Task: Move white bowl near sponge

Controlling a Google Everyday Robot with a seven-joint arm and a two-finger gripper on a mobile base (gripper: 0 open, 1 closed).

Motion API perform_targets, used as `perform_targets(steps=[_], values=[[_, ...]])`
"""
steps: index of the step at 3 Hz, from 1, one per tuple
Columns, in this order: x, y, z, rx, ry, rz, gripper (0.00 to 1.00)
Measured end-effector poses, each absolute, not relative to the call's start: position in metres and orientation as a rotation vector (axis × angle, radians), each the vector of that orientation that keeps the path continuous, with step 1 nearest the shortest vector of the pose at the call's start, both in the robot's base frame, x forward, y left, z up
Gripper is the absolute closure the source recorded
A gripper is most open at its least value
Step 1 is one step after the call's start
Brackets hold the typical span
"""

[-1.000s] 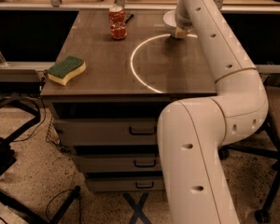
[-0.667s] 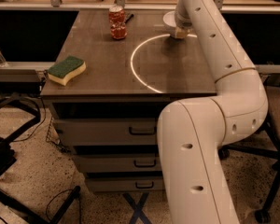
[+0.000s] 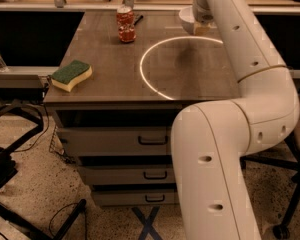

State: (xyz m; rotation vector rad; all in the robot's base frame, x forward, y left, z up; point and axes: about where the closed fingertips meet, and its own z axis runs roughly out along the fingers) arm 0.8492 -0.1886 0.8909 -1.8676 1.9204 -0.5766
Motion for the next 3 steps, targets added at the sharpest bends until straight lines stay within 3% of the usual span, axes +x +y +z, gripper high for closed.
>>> perform_targets(steps=[3], values=[[0.748,-0.195,0.998,-1.919,1.877,-0.528,1.0]])
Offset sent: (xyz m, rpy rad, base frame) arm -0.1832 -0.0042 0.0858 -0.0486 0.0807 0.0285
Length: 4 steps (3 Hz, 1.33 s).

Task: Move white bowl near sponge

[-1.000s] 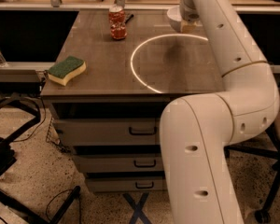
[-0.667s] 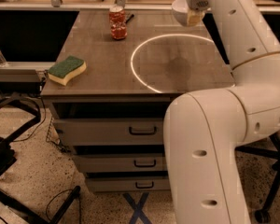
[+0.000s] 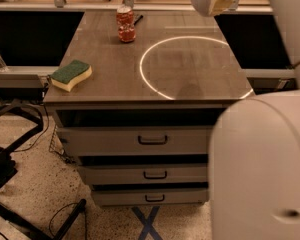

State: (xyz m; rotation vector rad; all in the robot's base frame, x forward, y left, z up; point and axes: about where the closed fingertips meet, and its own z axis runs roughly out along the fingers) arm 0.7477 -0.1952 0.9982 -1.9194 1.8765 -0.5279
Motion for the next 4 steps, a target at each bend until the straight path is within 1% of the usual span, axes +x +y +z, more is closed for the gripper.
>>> perform_targets(steps=[2,3,4], values=[[0.668,-0.154,1.049,-1.793,1.64,-0.392,1.0],[0.634,-0.123,1.028,-1.851,1.537,-0.356,1.0],[0.615,-0.093,0.961,-1.988,1.48,-0.293,1.0]])
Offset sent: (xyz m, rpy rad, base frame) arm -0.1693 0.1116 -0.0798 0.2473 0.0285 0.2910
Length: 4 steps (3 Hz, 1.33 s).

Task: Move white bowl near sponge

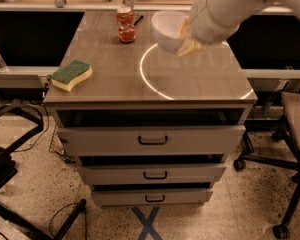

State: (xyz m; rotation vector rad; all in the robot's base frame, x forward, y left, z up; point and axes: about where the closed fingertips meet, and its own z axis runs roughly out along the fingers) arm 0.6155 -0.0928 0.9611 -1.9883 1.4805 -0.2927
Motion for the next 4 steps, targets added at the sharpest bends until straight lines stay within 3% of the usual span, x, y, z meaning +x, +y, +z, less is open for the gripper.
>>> perform_targets(steps=[2,4], values=[[0.614,-0.047,0.881,-2.174,1.277,-0.261,1.0],[0.638,-0.017,0.884,-2.281,1.062,-0.348,1.0]])
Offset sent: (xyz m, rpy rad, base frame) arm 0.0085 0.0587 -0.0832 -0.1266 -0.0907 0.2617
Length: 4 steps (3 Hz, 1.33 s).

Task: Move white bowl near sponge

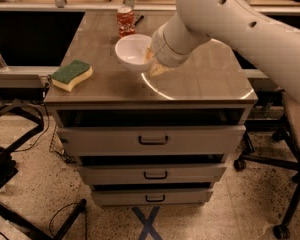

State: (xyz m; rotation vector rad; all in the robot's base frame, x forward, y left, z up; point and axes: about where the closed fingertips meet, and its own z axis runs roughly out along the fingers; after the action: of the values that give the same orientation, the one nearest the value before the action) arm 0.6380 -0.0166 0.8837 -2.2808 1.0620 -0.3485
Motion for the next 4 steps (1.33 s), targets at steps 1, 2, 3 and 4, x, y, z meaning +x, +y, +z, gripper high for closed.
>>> perform_targets(steps=[1,2,3,4], values=[[0.649,0.004,0.872,-2.345,0.956,-0.267,1.0],[0.651,0.022,0.866,-2.408,0.836,-0.164,1.0],[0.646,0.031,0.861,-2.466,0.74,-0.084,1.0],[0.645,0.031,0.859,-2.474,0.738,-0.077,0.82]])
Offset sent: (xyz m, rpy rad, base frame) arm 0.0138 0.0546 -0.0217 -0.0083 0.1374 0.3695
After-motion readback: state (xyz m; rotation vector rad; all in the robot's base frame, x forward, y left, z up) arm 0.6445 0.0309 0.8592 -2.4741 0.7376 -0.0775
